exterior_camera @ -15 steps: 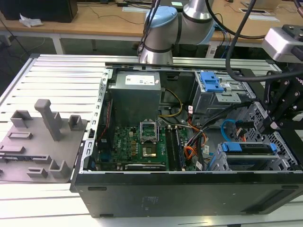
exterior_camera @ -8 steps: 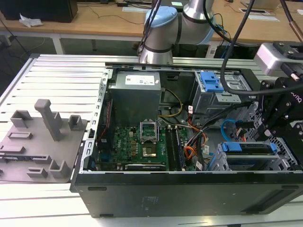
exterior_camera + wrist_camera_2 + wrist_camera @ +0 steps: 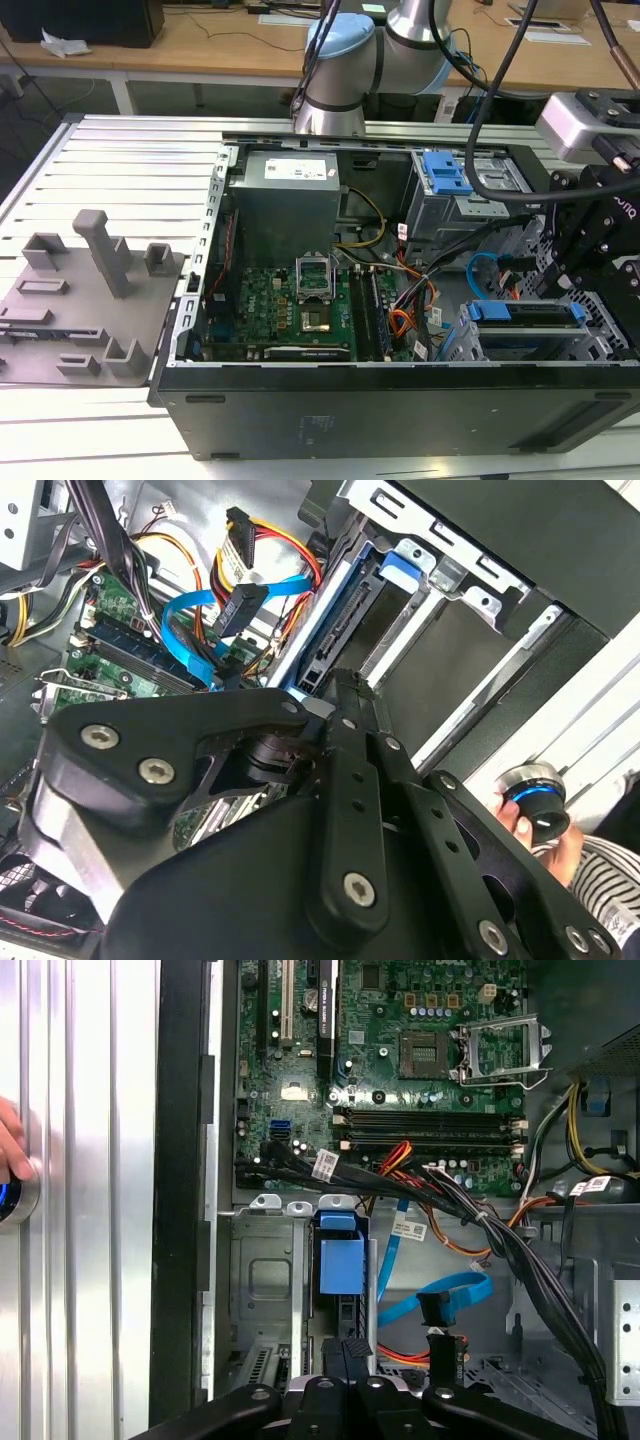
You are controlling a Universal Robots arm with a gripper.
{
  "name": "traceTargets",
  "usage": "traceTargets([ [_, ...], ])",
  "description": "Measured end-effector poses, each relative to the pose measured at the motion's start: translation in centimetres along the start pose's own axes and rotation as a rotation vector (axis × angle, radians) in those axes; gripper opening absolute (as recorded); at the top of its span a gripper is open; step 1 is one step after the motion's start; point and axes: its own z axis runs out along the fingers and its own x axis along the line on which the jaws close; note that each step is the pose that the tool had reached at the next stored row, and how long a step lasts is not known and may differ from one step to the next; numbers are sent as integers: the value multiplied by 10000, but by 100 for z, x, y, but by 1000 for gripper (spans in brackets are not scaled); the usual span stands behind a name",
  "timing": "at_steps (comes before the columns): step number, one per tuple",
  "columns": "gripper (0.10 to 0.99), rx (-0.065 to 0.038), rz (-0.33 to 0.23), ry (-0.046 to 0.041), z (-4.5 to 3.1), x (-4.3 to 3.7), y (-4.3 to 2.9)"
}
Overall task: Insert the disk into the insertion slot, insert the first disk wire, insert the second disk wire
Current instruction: 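Insert the disk into the insertion slot, then insert the first disk wire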
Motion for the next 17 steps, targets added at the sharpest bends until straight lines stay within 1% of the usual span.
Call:
traceTargets([
  [8,114,0,0,0,1,0,0],
  [9,235,0,0,0,2,0,0],
  [10,235,0,0,0,2,0,0],
  [11,302,1,0,0,2,0,0],
  [15,302,0,0,-3,0,0,0],
  [16,302,0,0,0,-18,0,1],
  [17,302,0,1,-1,-79,0,4],
])
